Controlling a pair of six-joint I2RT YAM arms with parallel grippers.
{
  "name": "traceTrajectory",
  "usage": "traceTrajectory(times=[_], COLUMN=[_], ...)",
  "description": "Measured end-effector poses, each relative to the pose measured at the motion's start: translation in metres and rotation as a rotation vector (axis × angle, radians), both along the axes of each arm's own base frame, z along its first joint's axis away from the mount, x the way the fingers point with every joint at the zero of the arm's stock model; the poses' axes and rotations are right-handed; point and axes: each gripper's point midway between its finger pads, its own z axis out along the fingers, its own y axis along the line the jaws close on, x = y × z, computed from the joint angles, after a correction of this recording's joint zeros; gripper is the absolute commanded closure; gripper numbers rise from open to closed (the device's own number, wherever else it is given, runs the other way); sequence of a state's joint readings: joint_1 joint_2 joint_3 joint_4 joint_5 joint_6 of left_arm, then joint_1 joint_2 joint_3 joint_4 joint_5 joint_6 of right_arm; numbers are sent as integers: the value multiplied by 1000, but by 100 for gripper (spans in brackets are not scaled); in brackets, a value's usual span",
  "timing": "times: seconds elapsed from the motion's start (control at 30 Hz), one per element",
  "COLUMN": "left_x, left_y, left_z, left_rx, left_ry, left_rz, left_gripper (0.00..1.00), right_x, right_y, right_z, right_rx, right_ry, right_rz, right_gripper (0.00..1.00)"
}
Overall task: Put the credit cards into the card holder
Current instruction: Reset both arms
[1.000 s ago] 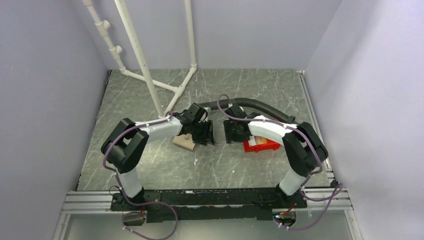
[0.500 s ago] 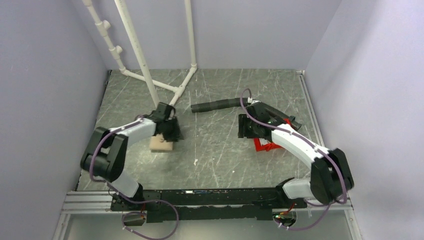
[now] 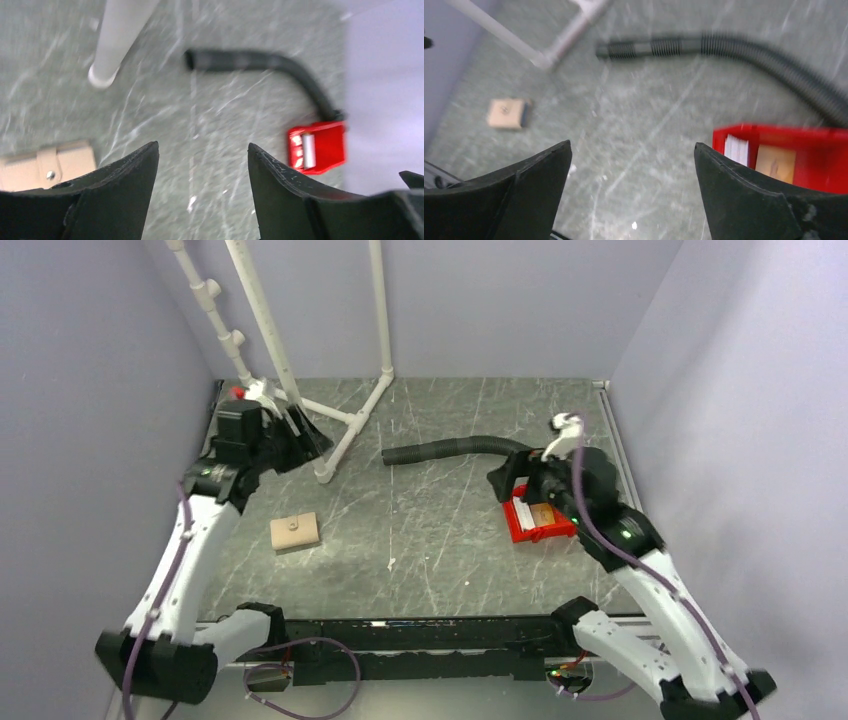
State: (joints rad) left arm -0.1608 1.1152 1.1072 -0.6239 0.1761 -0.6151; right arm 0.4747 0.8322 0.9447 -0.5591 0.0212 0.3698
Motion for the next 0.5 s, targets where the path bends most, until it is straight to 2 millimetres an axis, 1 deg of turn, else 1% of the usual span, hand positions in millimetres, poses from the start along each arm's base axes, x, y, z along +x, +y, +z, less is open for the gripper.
traceTrajectory(times=[0.03,0.1,0.13,0.17,0.23,0.27,0.37,0.43,0.5], left_x=[0,-8,-15,-23,-40,-51,-80,-99,-116], left_y=[-2,-2,-1,0,3,6,15,21,26], left_z=[33,80,107,129,164,184,228,249,267], left_rx=[-18,-37,-42,-43,-37,-32,-7,10,30], left_ry=[-82,-208,-283,-344,-451,-515,-685,-774,-850], left_rz=[-11,-24,-32,-39,-47,-49,-46,-39,-28], left_gripper=[27,25,24,22,18,16,14,13,6], right_x=[-3,-16,-22,-30,-47,-57,-76,-83,-88], right_y=[-2,-10,-14,-19,-32,-41,-64,-77,-89], right_z=[21,76,97,117,156,176,212,226,238], right_rx=[21,69,85,99,122,132,143,137,130], right_ry=[-58,-211,-270,-329,-449,-511,-630,-676,-708], right_rz=[3,12,14,14,3,-11,-75,-119,-167], right_gripper=[0,0,0,0,0,0,0,0,0])
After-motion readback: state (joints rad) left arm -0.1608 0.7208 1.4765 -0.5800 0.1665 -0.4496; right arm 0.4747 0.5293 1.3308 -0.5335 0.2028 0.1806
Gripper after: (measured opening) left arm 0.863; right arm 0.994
